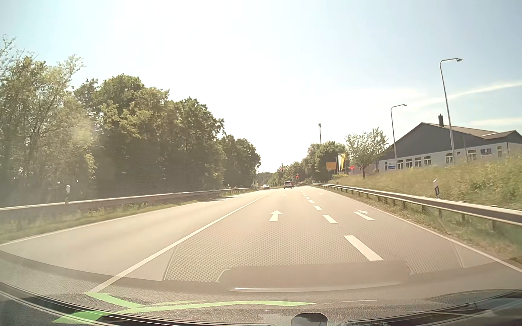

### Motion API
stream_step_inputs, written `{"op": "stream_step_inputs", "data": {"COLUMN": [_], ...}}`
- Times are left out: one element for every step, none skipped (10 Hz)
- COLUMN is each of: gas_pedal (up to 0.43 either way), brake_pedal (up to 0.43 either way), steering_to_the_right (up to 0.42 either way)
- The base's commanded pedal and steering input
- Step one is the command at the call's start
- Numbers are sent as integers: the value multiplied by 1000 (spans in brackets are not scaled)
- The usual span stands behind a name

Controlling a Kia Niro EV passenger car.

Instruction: Follow the waypoints while adhering to traffic rules and regulations

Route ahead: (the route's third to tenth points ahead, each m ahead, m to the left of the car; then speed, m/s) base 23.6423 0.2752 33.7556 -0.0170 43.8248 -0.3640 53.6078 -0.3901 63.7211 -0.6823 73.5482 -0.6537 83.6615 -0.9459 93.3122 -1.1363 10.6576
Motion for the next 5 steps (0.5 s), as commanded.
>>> {"op": "stream_step_inputs", "data": {"gas_pedal": [59,59,59,47,47], "brake_pedal": [0,0,0,0,0], "steering_to_the_right": [6,5,6,6,5]}}
